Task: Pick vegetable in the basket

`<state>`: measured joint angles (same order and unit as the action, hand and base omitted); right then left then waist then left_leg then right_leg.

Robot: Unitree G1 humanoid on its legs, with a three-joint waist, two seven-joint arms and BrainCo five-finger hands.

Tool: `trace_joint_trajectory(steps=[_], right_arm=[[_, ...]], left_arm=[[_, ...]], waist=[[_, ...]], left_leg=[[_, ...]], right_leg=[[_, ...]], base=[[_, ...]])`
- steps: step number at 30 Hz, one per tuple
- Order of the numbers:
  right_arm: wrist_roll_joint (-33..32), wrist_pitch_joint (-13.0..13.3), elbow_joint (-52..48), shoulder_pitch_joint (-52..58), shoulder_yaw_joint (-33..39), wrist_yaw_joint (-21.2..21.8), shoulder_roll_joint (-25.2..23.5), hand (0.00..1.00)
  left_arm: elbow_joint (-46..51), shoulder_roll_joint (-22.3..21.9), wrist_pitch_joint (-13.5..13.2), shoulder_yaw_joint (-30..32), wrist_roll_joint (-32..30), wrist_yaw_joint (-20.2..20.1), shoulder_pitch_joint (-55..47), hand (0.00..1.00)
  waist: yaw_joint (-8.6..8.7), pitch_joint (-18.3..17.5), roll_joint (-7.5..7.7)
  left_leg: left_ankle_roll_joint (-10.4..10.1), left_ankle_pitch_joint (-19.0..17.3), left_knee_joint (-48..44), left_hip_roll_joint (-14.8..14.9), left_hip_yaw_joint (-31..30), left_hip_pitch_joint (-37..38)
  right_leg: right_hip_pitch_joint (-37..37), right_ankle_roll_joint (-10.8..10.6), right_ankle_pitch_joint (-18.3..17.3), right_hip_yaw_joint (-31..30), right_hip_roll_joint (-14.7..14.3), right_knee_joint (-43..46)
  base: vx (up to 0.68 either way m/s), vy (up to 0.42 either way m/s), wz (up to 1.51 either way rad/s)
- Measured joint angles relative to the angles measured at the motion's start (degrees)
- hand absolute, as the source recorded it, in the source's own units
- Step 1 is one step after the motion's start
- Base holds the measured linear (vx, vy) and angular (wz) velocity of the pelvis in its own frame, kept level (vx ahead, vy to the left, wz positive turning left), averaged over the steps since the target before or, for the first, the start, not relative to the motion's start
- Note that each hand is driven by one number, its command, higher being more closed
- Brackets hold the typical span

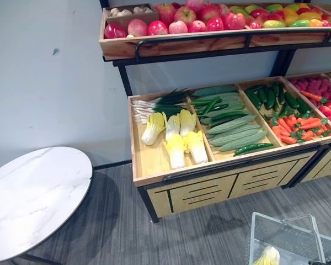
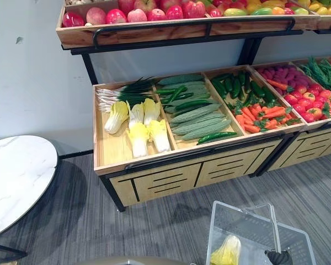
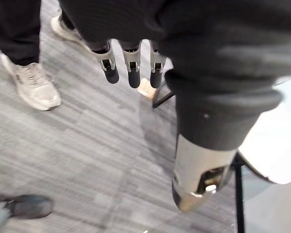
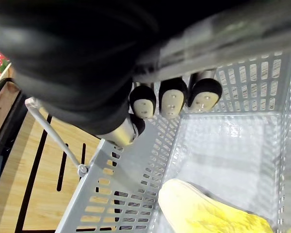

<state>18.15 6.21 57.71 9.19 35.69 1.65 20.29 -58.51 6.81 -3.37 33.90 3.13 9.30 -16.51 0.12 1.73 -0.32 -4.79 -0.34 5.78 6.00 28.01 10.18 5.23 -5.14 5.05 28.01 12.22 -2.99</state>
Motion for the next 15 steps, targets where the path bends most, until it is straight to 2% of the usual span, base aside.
trace_joint_trajectory(steps=[3,5,11,14,15], right_arm=[[0.03,-0.49,0.0,0.0,-0.08,-0.62,-0.1,1.0],[0.05,-0.64,0.01,-0.07,-0.15,-1.2,-0.23,1.0],[-0.02,-1.0,-0.01,-0.38,-0.2,-2.48,-2.5,1.0],[-0.35,-2.48,-0.43,-0.98,-0.09,-2.75,-4.5,1.0],[-0.94,-2.76,-1.2,-0.87,-0.04,-3.26,-5.14,1.0]], left_arm=[[-0.92,-0.43,0.39,-3.62,-4.24,-5.18,-0.83,0.0],[-0.92,-0.44,0.43,-5.79,-4.2,-7.1,-1.01,0.0],[-0.86,-0.51,0.13,-12.17,-3.81,-8.3,-0.96,0.0],[-0.86,-0.49,-0.41,-14.6,-4.09,-8.36,-1.04,0.0],[-0.85,-0.38,-0.51,-15.95,-4.59,-8.38,-0.87,0.0]], waist=[[0.29,0.0,0.01],[0.26,0.01,0.0],[0.29,0.05,-0.03],[-0.09,0.35,-0.03],[0.02,0.53,0.25]], left_leg=[[-0.42,-0.29,0.02,-0.06,0.12,0.02],[-0.52,-0.36,0.04,-0.05,0.46,-0.01],[-0.62,-0.93,0.02,-0.11,1.93,0.37],[0.12,-3.12,-2.12,-0.31,3.11,0.66],[0.54,-4.67,-5.07,-0.29,3.21,0.03]], right_leg=[[0.0,-0.01,0.0,-0.5,0.0,-0.06],[-0.01,-0.18,-0.12,-1.15,-0.13,-0.19],[-0.12,-0.46,-0.28,-3.23,-0.45,-0.7],[-2.5,-1.63,-2.96,-5.27,1.1,4.77],[-4.02,-1.67,-4.53,-6.23,2.58,9.0]], base=[[0.0,0.0,-0.01],[-0.02,-0.004,-0.1],[0.01,-0.007,-0.11],[0.06,0.04,-0.22],[0.06,0.051,-0.12]])
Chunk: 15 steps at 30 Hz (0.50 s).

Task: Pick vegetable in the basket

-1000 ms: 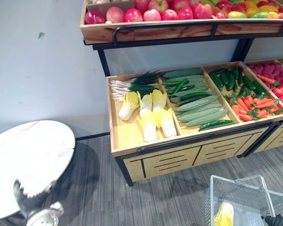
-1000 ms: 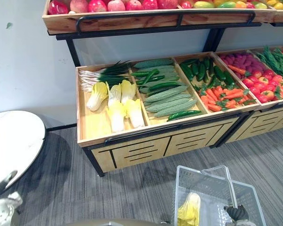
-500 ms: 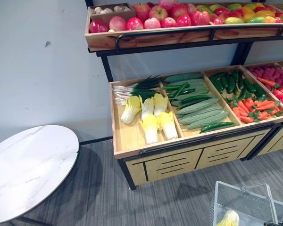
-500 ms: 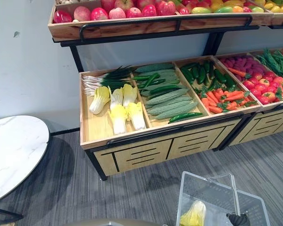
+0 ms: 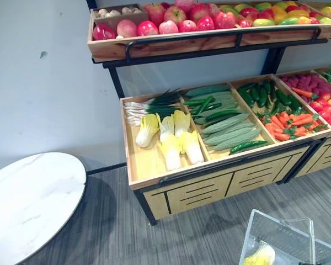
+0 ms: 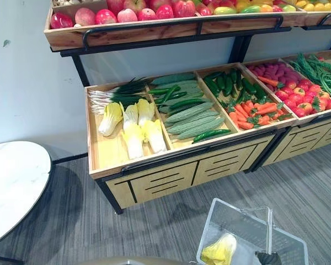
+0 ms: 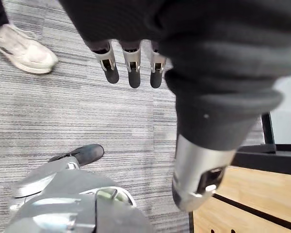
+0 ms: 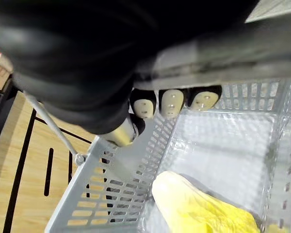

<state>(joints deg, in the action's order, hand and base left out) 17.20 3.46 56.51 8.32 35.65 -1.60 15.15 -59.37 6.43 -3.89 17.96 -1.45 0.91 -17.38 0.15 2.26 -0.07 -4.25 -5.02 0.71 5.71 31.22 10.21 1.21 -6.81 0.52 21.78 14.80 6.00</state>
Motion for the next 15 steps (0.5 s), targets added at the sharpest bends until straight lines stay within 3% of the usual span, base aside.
trace_joint_trajectory(steps=[4,7,8,9,10,12,14,15], right_arm=[[-1.57,-0.37,-3.72,1.24,-0.05,-0.92,-1.78,1.0],[-1.55,0.36,-6.49,2.14,-0.41,-0.38,-3.09,1.0],[-1.53,0.87,-6.94,1.84,-1.64,-0.28,-2.98,1.0],[-1.52,1.18,-7.29,0.14,-3.04,-0.01,-3.09,1.0],[-1.56,1.54,-7.31,-0.42,-3.05,0.32,-3.07,1.0],[-1.64,2.97,-5.85,-0.98,-2.62,0.02,-2.98,1.0],[-1.59,4.5,-5.29,-2.06,-3.31,-0.27,-2.95,1.0],[-1.5,5.64,-3.48,-3.9,-5.79,-0.65,-2.61,1.0]], left_arm=[[0.12,0.5,-0.61,-2.81,-2.11,0.01,0.39,0.0],[1.2,1.22,-0.58,-2.94,-5.06,-0.04,0.97,0.0],[2.47,1.22,-0.57,-2.91,-5.78,-0.02,0.81,0.0],[4.06,1.51,-0.67,-2.48,-5.64,0.05,0.94,0.0],[5.12,1.84,-0.68,-2.38,-5.53,0.08,1.53,0.0],[5.85,2.66,-0.94,-2.23,-3.27,0.48,1.94,0.0],[5.65,2.47,-0.93,-1.72,-3.08,0.68,1.37,0.0],[5.48,2.03,-0.85,-1.0,-3.1,0.92,1.47,0.0]], waist=[[0.76,0.59,0.51],[1.37,1.83,-0.29],[1.3,2.33,-1.45],[1.16,4.3,-2.61],[1.49,5.51,-1.96],[1.3,6.38,-1.26],[1.06,6.56,-0.89],[1.21,6.74,0.2]], left_leg=[[0.15,-3.79,-4.26,0.01,1.43,0.04],[0.85,-5.79,-7.08,1.67,4.91,-0.04],[1.6,-5.66,-6.82,3.6,8.21,-0.07],[2.3,-5.69,-6.89,5.01,11.37,0.14],[2.32,-5.67,-6.68,5.2,12.63,0.21],[2.32,-5.65,-6.67,5.92,17.07,1.07],[2.35,-5.66,-7.2,5.78,21.15,2.05],[2.51,-5.94,-9.8,5.84,23.84,1.75]], right_leg=[[-2.2,-0.38,-0.66,-3.58,2.2,5.75],[-4.18,2.68,5.01,-2.65,0.61,5.9],[-4.43,4.31,10.48,-1.82,-1.79,2.3],[-5.82,6.52,7.85,1.49,-1.68,7.88],[-7.48,8.16,2.63,4.37,-0.62,17.66],[-6.62,10.37,-1.59,8.96,0.15,28.95],[-4.92,9.89,-2.61,11.57,0.07,28.42],[-5.56,9.9,-2.39,12.97,-0.74,25.13]], base=[[0.08,0.073,-0.21],[0.01,0.089,-0.56],[-0.06,0.113,-1.07],[-0.08,0.104,-1.08],[-0.07,0.035,-0.78],[-0.04,0.019,-0.99],[0.04,-0.039,-1.38],[0.05,-0.071,-1.61]])
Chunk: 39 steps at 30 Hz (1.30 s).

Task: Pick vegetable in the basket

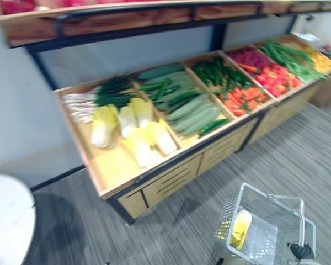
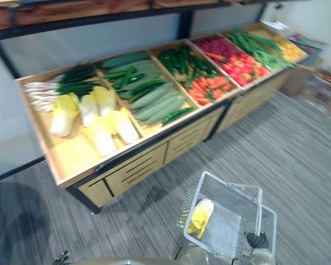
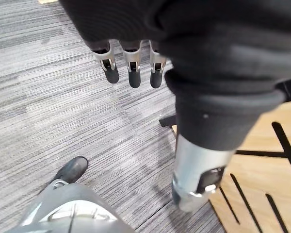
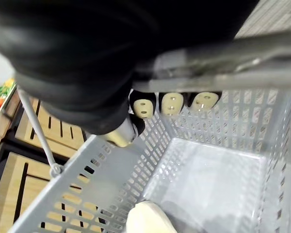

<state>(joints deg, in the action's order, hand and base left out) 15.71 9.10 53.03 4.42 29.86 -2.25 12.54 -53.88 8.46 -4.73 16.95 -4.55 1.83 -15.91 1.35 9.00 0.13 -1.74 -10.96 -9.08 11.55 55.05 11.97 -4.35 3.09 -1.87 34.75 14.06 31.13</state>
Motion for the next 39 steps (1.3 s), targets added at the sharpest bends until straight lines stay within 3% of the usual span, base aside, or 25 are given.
trace_joint_trajectory(steps=[1,2,3,4,5,7,8,10,12,16,17,18,19,21,23,24,25,26,27,30,32,34,39], right_arm=[[0.05,0.32,0.85,-0.76,-1.56,0.01,-0.02,1.0],[0.06,0.92,1.49,-1.7,-2.58,-0.03,-0.26,1.0],[0.06,1.54,1.89,-3.04,-3.25,-0.03,0.64,1.0],[0.2,1.55,3.44,-4.07,-4.54,0.28,0.11,1.0],[0.27,1.56,4.08,-4.83,-5.5,0.35,0.12,1.0],[0.33,1.59,3.35,-4.56,-8.22,0.3,0.34,1.0],[0.32,1.61,2.95,-3.84,-8.91,0.29,0.29,1.0],[0.21,1.54,0.86,-2.11,-9.99,-0.1,0.44,1.0],[0.25,1.15,-2.14,-0.59,-11.18,-0.21,0.4,1.0],[0.4,-0.66,-4.62,2.0,-11.07,-0.23,0.39,1.0],[0.57,-1.08,-5.2,2.83,-10.57,-0.26,0.37,1.0],[0.72,-1.34,-5.63,2.61,-10.27,-0.3,0.39,1.0],[0.88,-1.38,-5.63,2.07,-10.25,-0.26,0.44,1.0],[1.83,-1.42,-4.69,-0.63,-10.16,0.76,1.01,1.0],[1.84,-1.34,-4.44,-1.56,-10.54,2.04,0.99,1.0],[1.84,-1.23,-4.41,-1.5,-10.55,2.92,1.48,1.0],[1.83,-1.21,-4.44,-0.9,-10.56,3.24,2.46,1.0],[1.83,-1.26,-4.44,-0.42,-10.49,3.39,3.17,1.0],[1.83,-1.59,-4.35,0.47,-10.43,3.69,3.05,1.0],[1.57,-2.25,-4.89,2.76,-10.32,3.24,1.21,1.0],[1.1,-2.87,-4.96,4.04,-9.35,1.5,0.64,1.0],[1.1,-2.84,-4.93,4.42,-8.35,-0.5,0.31,1.0],[-0.59,-2.74,-4.46,4.35,-8.89,-1.25,-0.16,1.0]], left_arm=[[-0.32,-0.81,-0.01,0.85,0.0,0.03,-0.09,0.0],[-0.54,-1.57,-0.17,1.43,-0.02,0.08,0.15,0.0],[-0.41,-2.84,-1.16,1.44,0.0,0.07,0.13,0.0],[-1.28,-1.94,-1.23,1.47,0.48,0.13,1.77,0.0],[-1.56,-1.52,-1.05,1.55,1.52,0.2,2.27,0.0],[-1.61,-3.0,-1.04,1.29,2.14,0.23,2.29,0.0],[-1.53,-3.2,-1.24,1.18,2.14,0.23,2.36,0.0],[-1.57,-3.59,-1.94,0.61,2.12,0.21,2.46,0.0],[-2.12,-2.68,-1.9,0.12,1.99,0.22,2.94,0.0],[-2.16,-1.86,-1.37,-1.15,1.46,-0.27,3.65,0.0],[-2.14,-2.14,-1.37,-1.28,0.93,-0.55,3.33,0.0],[-2.03,-2.7,-1.66,-1.2,0.37,-0.5,2.47,0.0],[-2.16,-3.02,-2.02,-1.04,-0.07,-0.39,1.93,0.0],[-2.11,-4.17,-2.76,-1.1,-1.37,0.03,-0.24,0.0],[-2.14,-4.13,-2.69,-1.47,-1.47,0.19,-1.95,0.0],[-2.16,-4.15,-2.61,-2.14,-1.42,0.31,-2.64,0.0],[-2.12,-4.4,-2.53,-2.8,-1.3,0.34,-2.62,0.0],[-2.13,-4.6,-2.43,-3.31,-1.29,0.35,-2.57,0.0],[-2.27,-4.44,-1.84,-3.83,-1.28,0.36,-1.92,0.0],[-2.05,-1.94,-1.26,-6.32,-1.36,0.32,-0.7,0.0],[-1.99,-1.63,-0.99,-7.97,-1.37,0.37,0.47,0.0],[-2.0,-2.15,-0.92,-9.36,-1.41,0.43,1.23,0.0],[-2.68,-2.24,-0.91,-9.86,-3.15,0.66,0.81,0.0]], waist=[[-0.11,0.14,0.56],[-0.86,-0.37,-0.47],[-1.38,-0.62,-1.88],[-1.89,0.82,1.2],[-2.22,1.4,1.99],[-2.77,1.09,0.5],[-2.64,1.15,0.66],[-1.8,0.46,-0.54],[0.14,0.2,-1.05],[0.34,0.49,-0.91],[0.28,0.64,-0.75],[-0.08,0.59,-0.68],[-0.45,1.07,0.2],[-1.9,1.1,0.16],[-2.01,1.02,-0.02],[-2.23,0.87,-0.77],[-2.18,0.64,-2.19],[-2.09,0.45,-3.17],[-2.0,-0.2,-3.53],[-1.32,-0.96,-1.44],[-0.83,-1.36,-1.47],[0.12,-1.51,-2.42],[-0.32,-1.84,-3.11]], left_leg=[[0.72,0.28,-2.01,0.37,0.08,-1.2],[1.78,0.76,-0.07,0.32,-0.9,-2.85],[0.36,1.48,5.53,-1.17,-0.42,-1.39],[0.26,1.0,2.6,-2.83,3.62,-1.09],[0.87,0.11,0.19,-2.6,4.76,-1.14],[0.54,-1.94,-7.84,1.33,6.05,-0.57],[0.34,-2.22,-10.01,2.33,6.08,-0.94],[0.13,-2.92,-10.2,2.72,5.59,-0.28],[0.08,-2.94,-10.31,2.78,6.2,0.17],[0.22,-2.35,-14.39,4.19,5.06,0.2],[-0.23,-1.59,-18.07,5.19,2.81,-0.32],[0.58,0.2,-24.1,6.17,-2.41,-2.94],[0.58,-0.2,-25.68,6.01,-6.22,-5.06],[-0.15,-3.5,-17.29,-0.75,-23.14,-7.81],[-0.55,-3.24,-10.73,-3.16,-30.82,-7.65],[-2.07,-1.27,-4.03,-3.7,-35.89,-7.35],[-2.93,2.44,-0.42,-2.78,-37.65,-7.37],[-4.42,1.96,0.26,-1.96,-38.12,-7.15],[-4.43,0.56,2.18,-2.48,-36.72,-6.8],[-3.58,0.57,3.99,-5.3,-34.29,-5.69],[-3.48,0.64,4.33,-6.19,-34.28,-5.18],[-3.48,0.65,4.99,-6.62,-35.22,-4.58],[-3.49,0.64,5.02,-6.2,-35.52,-2.61]], right_leg=[[0.41,0.85,0.97,-0.26,-2.52,-5.86],[3.6,0.09,1.79,-1.63,-6.3,-16.16],[3.31,-1.65,-3.75,0.26,-6.18,-12.01],[4.79,-5.13,-7.87,0.62,-3.71,-12.97],[5.37,-4.87,-8.03,1.09,-4.0,-15.32],[7.81,-2.87,-4.73,-0.58,-7.54,-22.95],[8.37,-2.92,-3.94,-1.65,-8.14,-24.44],[8.63,-3.33,-3.31,-4.38,-9.47,-27.13],[8.61,-3.4,-1.79,-6.62,-10.51,-29.72],[9.48,-3.37,-0.74,-8.3,-11.06,-31.65],[9.8,-3.24,-0.5,-9.66,-11.0,-31.96],[9.7,-3.08,-0.4,-12.13,-10.66,-31.84],[9.52,-3.17,-0.31,-13.53,-9.87,-31.76],[7.5,-3.69,0.2,-21.36,-7.98,-31.56],[6.81,-4.34,1.02,-25.59,-7.71,-32.08],[5.37,-5.34,1.38,-28.53,-8.17,-32.22],[5.03,-6.32,1.81,-29.0,-9.1,-33.05],[5.05,-6.88,2.2,-28.79,-9.6,-33.86],[5.8,-7.58,3.68,-27.96,-8.98,-35.72],[5.61,-9.87,6.26,-25.09,-5.92,-37.21],[6.04,-10.07,6.4,-25.02,-5.15,-37.2],[6.72,-10.07,6.39,-23.98,-4.78,-37.18],[8.64,-10.02,6.35,-22.39,-5.12,-37.0]], base=[[-0.03,-0.127,-1.79],[-0.13,-0.182,-1.82],[-0.12,-0.202,-1.99],[-0.09,-0.194,-1.83],[0.03,-0.222,-1.82],[0.06,-0.238,-1.6],[0.02,-0.123,-1.16],[-0.06,-0.049,-0.77],[-0.16,-0.012,-0.57],[-0.15,-0.006,-0.28],[-0.09,0.009,-0.5],[-0.06,0.019,-0.66],[-0.04,0.07,-1.02],[-0.05,0.125,-1.55],[-0.06,0.138,-1.39],[-0.07,0.16,-1.19],[-0.06,0.172,-1.12],[0.01,0.188,-0.79],[0.05,0.211,-0.61],[0.08,0.173,-0.43],[0.08,0.098,-0.05],[0.08,0.046,0.15],[0.05,-0.019,0.08]])
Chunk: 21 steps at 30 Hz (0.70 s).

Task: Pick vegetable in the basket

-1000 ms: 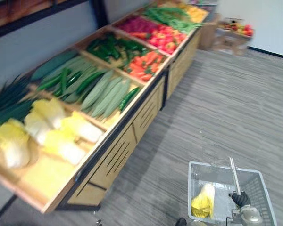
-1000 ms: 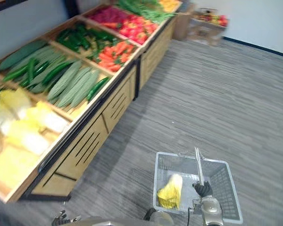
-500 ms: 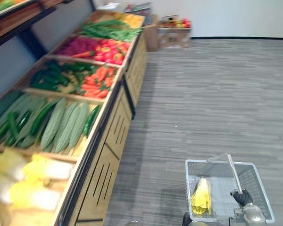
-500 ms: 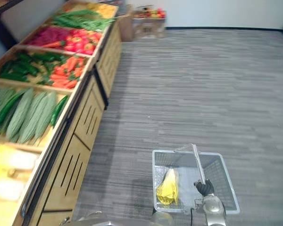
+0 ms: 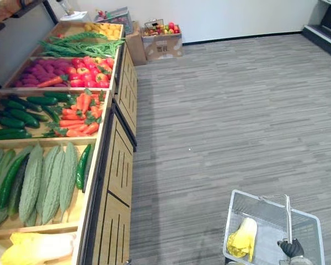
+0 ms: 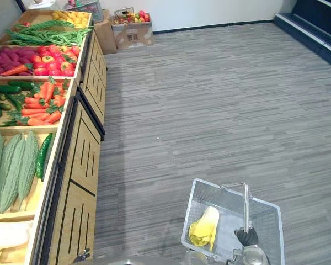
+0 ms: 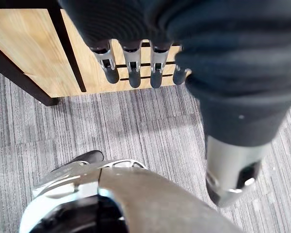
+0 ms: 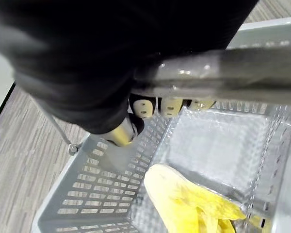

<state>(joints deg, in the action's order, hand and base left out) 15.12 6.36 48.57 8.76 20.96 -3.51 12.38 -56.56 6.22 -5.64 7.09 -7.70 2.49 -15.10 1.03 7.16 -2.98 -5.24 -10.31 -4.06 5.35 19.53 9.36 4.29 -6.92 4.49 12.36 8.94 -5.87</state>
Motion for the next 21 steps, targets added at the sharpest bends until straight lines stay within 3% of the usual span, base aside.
trace_joint_trajectory(steps=[1,2,8,16,21], right_arm=[[-0.01,0.15,0.24,-0.08,-0.3,0.03,-0.02,1.0],[-2.67,2.77,4.24,0.85,-1.15,-0.06,-2.88,1.0],[-2.67,2.77,4.24,0.86,-1.17,-0.08,-2.88,1.0],[-2.73,3.15,5.35,0.66,-1.62,-1.26,-2.88,1.0],[-2.7,3.82,6.53,0.31,-2.14,-1.8,-2.89,1.0]], left_arm=[[0.01,-0.02,-0.01,0.0,0.0,0.01,-0.11,0.0],[-0.45,0.26,-0.4,0.09,0.87,-0.04,-0.75,0.0],[-0.46,0.24,-0.4,0.1,1.0,-0.06,-0.77,0.0],[-0.46,-0.66,0.86,2.34,9.79,-1.81,-0.93,0.0],[-0.46,-1.33,1.07,4.07,12.12,-2.86,-0.78,0.0]], waist=[[-0.18,-0.07,-0.01],[-1.3,-2.95,3.22],[-1.39,-3.1,3.0],[-1.68,-2.88,3.27],[-2.64,-2.84,3.14]], left_leg=[[0.0,0.0,-0.01,0.0,0.04,0.21],[0.79,0.9,2.76,-0.78,-1.31,1.02],[0.8,0.9,2.75,-0.8,-1.53,1.0],[0.98,1.1,2.85,-0.66,-2.46,1.05],[0.77,0.99,3.05,-0.14,-1.26,1.96]], right_leg=[[0.14,0.02,-0.01,0.01,0.01,0.12],[-0.19,0.19,-0.15,1.31,0.13,0.4],[-0.09,0.2,-0.15,1.62,0.2,0.49],[0.68,0.17,-0.15,3.44,0.34,0.06],[0.9,0.17,-0.14,3.32,-0.2,-0.02]], base=[[0.0,-0.017,0.04],[0.0,0.0,0.0],[0.0,0.0,0.01],[-0.01,-0.016,0.08],[0.0,-0.032,-0.06]])
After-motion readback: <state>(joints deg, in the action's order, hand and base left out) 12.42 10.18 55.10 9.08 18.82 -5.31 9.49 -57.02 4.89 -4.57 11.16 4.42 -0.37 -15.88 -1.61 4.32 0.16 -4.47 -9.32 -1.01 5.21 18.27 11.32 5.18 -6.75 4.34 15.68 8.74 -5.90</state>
